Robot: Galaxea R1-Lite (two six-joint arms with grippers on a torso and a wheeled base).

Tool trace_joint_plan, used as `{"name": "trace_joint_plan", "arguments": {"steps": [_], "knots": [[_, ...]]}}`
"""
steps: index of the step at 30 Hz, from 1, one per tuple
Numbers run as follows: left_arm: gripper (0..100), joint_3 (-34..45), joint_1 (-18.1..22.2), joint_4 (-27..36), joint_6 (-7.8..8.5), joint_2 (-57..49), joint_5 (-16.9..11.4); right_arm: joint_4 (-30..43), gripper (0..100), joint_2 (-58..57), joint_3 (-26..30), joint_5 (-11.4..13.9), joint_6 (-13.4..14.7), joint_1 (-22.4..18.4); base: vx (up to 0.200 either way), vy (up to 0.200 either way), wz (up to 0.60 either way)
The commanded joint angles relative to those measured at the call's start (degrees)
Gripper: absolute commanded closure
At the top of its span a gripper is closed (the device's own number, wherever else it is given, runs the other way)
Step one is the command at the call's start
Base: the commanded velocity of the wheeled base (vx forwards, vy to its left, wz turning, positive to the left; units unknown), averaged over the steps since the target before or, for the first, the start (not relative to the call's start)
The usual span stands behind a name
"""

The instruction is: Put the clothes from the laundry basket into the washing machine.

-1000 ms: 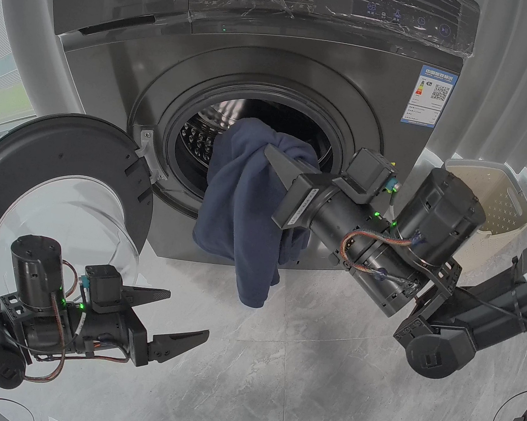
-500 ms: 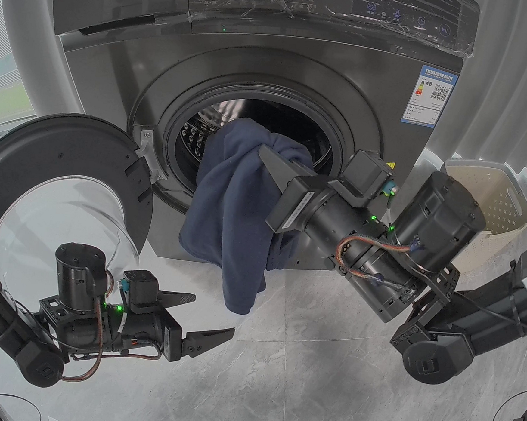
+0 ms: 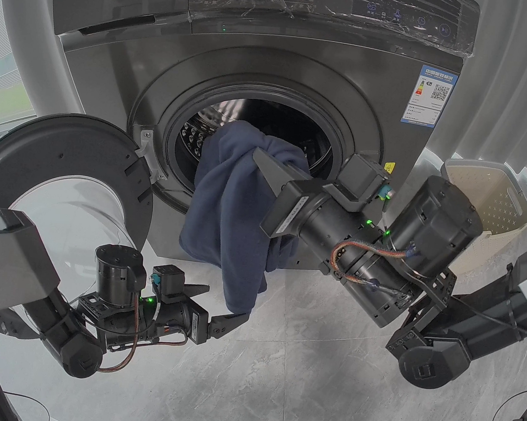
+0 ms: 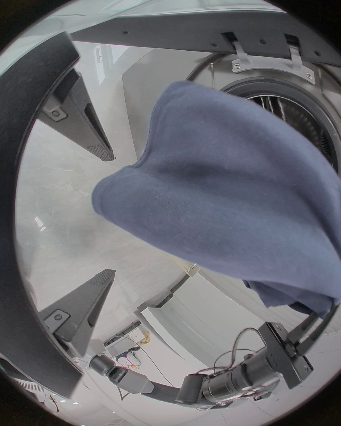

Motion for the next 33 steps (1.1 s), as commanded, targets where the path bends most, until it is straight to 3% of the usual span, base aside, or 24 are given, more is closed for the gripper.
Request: {"name": "trace_joint_plan", "arguments": {"steps": [1, 7, 15, 16, 24, 33], "knots": [[0, -1.3, 0.0, -2.3, -0.03, 4.6, 0.3, -0.5, 100, 0.0, 0.1, -0.6, -0.1, 0.8, 0.000, 0.000, 0.00], [0, -2.6, 0.2, -8.3, -0.21, 9.0, 1.4, -0.5, 100, 0.0, 0.1, -0.7, -0.1, 1.1, 0.000, 0.000, 0.00], [0, -4.5, 0.3, -8.6, -0.30, 10.2, 2.0, -0.5, 100, -0.1, 0.3, -0.8, -0.1, 1.2, 0.000, 0.000, 0.00], [100, -5.0, 0.2, -8.8, -0.47, 10.8, 2.0, -0.5, 100, -0.1, 0.3, -0.9, -0.1, 1.4, 0.000, 0.000, 0.00], [100, -6.9, -0.1, -12.1, -1.53, 12.3, 2.4, -0.5, 100, -0.3, 0.4, -0.9, -0.1, 1.4, 0.000, 0.000, 0.00], [100, 0.8, -2.2, -16.4, -1.44, 6.5, 2.4, -0.5, 100, 0.2, 1.5, -0.7, -0.1, -0.1, 0.000, 0.000, 0.00]]}}
